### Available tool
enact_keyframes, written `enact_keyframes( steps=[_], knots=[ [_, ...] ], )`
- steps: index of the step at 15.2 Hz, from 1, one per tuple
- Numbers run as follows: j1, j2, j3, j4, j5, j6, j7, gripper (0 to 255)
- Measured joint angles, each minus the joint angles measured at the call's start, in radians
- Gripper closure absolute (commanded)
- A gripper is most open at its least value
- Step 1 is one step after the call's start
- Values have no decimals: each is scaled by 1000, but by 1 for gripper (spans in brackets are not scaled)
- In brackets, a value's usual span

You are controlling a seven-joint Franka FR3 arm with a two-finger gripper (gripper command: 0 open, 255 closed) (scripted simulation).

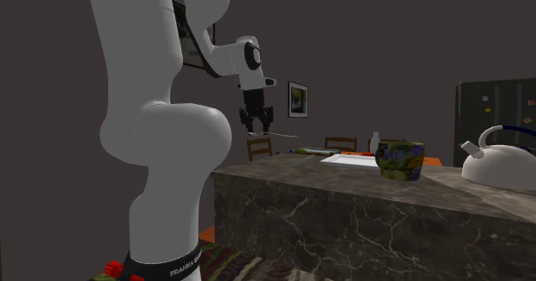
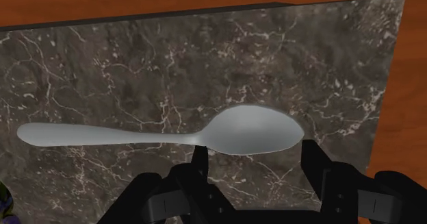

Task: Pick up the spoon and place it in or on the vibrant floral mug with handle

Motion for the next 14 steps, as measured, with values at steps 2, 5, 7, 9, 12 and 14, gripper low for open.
enact_keyframes(
  steps=[2, 5, 7, 9, 12, 14],
  knots=[
    [0, -8, -1, 17, 2, -25, -3, 255],
    [1, -20, -3, 52, 6, -71, -8, 255],
    [2, -26, -3, 72, 8, -98, -10, 255],
    [2, -35, -5, 92, 11, -125, -13, 255],
    [-11, -25, -25, 118, 8, -141, -44, 255],
    [-28, -3, -51, 134, 3, -134, -84, 255]
  ],
)
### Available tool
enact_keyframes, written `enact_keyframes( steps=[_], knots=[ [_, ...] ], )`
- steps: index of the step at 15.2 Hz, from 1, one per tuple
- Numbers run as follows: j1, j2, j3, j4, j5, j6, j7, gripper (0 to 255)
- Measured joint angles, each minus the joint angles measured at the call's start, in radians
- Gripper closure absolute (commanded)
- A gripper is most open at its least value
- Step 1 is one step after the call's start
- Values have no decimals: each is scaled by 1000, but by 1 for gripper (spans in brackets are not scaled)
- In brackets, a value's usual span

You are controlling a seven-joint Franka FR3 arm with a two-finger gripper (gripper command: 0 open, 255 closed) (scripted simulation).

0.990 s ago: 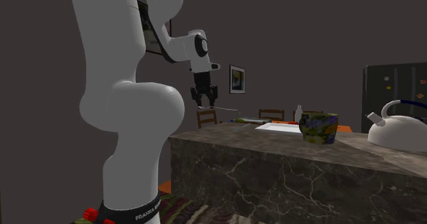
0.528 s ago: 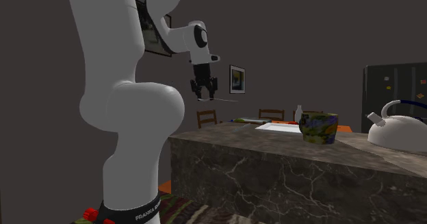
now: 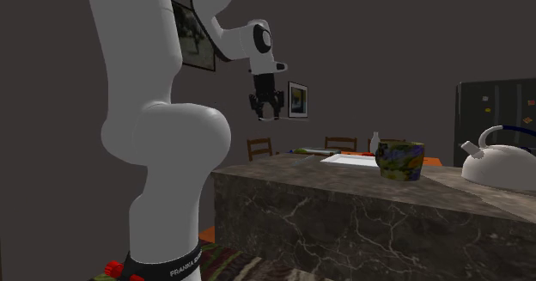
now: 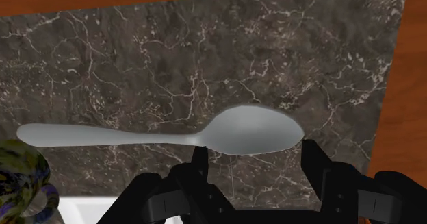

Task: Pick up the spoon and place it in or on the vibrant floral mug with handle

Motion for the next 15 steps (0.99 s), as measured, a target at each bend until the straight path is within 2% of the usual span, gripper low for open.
enact_keyframes(
  steps=[7, 15],
  knots=[
    [-64, 88, -94, 96, -4, -1, -155, 255],
    [-141, 253, -184, 285, 14, -19, -329, 255]
  ],
)
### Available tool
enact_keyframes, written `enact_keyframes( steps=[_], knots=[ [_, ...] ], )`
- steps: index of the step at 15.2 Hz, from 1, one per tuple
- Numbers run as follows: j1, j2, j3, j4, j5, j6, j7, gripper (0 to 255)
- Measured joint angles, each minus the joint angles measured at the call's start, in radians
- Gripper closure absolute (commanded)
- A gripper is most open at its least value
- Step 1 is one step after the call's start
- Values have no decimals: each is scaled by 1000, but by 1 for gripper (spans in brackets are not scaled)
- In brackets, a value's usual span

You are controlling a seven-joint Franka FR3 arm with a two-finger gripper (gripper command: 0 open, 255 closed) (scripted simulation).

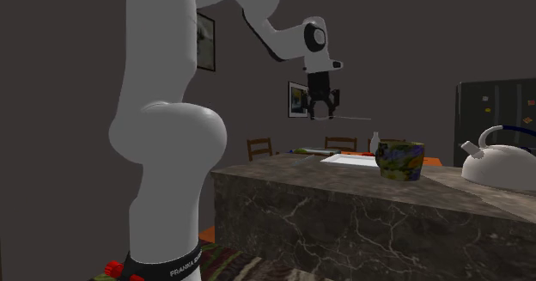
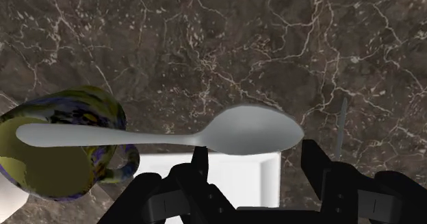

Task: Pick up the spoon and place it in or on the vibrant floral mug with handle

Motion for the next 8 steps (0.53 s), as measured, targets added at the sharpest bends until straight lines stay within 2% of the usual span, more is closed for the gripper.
enact_keyframes(
  steps=[8],
  knots=[
    [-85, 217, -61, 292, 45, -72, -157, 255]
  ],
)
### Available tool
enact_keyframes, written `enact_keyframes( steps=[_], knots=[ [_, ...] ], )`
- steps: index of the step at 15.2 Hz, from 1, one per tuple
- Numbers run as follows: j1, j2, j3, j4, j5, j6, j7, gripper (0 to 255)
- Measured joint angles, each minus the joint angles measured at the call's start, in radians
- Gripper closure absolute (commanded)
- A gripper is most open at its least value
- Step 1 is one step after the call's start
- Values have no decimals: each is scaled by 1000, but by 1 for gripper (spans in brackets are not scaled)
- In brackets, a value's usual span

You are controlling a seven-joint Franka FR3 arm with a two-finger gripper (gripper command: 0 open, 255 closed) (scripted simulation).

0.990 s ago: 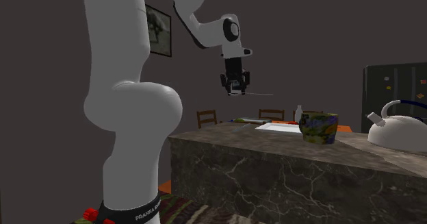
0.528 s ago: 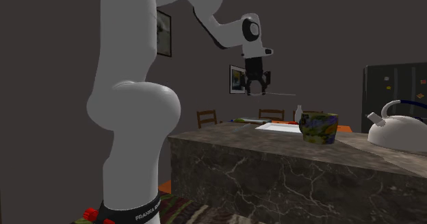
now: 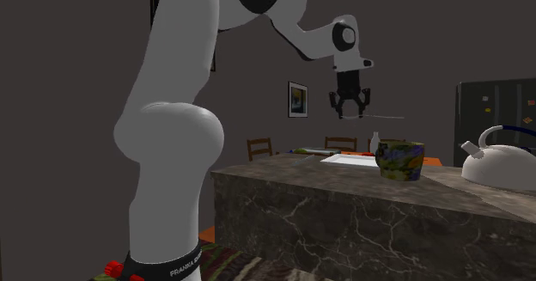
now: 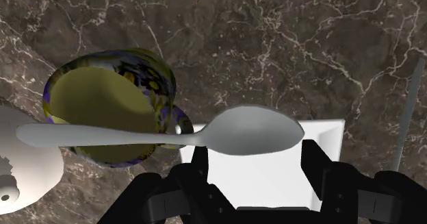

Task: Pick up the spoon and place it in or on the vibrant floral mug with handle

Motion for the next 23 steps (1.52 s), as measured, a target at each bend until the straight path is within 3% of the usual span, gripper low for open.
enact_keyframes(
  steps=[7, 23],
  knots=[
    [-86, 226, -25, 329, 46, -106, -107, 255],
    [-84, 235, -24, 153, 50, 78, -117, 255]
  ],
)
